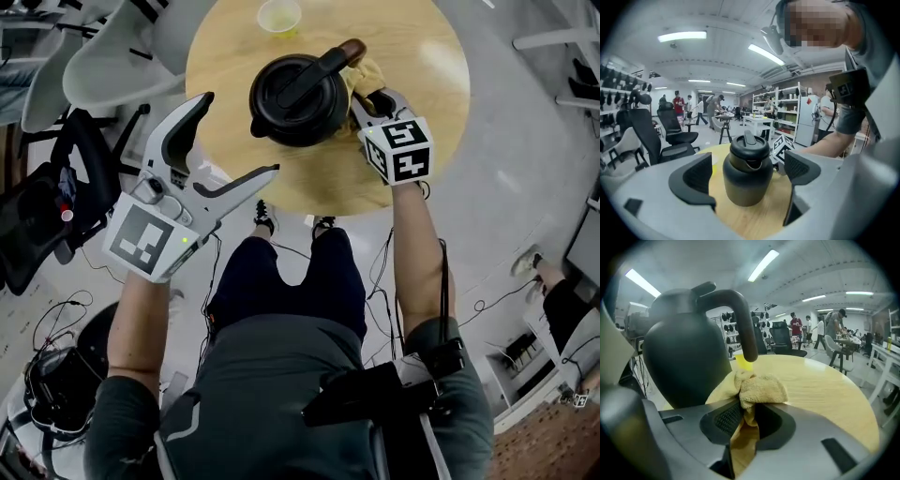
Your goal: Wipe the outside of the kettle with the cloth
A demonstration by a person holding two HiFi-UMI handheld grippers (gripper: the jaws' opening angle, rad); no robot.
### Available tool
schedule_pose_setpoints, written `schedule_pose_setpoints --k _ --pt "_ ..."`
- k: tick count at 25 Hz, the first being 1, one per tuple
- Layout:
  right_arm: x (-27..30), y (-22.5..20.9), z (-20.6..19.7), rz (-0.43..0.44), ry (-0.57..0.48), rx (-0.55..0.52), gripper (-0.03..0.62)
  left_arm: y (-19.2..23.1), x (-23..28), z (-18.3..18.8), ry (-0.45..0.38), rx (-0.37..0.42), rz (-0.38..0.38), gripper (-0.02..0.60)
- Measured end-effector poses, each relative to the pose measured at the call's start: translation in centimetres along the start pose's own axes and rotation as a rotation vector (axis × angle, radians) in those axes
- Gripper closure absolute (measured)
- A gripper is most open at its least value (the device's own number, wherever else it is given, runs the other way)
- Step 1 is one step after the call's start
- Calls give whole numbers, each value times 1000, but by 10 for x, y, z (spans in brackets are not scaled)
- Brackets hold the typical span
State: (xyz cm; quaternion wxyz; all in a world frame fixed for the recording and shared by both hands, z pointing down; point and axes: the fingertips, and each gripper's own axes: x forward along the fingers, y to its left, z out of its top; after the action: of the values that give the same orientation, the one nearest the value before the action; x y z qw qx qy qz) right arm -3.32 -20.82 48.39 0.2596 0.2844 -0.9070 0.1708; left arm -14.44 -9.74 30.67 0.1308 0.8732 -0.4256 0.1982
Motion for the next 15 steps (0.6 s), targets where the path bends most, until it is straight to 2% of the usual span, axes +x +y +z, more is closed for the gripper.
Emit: schedule_pose_setpoints --k 4,12,14,15 --pt "-10 9 -23 -5 75 -14 502 -1 -11 2 -66 -54 14 100" --pt "-30 56 -64 -5 131 80 502 -9 -33 -22 -64 -194 -3 103" --pt "-32 74 -70 5 145 82 502 -9 -40 -21 -73 -194 -10 144" --pt "-34 85 -71 14 148 84 502 -8 -46 -20 -80 -179 -5 240"
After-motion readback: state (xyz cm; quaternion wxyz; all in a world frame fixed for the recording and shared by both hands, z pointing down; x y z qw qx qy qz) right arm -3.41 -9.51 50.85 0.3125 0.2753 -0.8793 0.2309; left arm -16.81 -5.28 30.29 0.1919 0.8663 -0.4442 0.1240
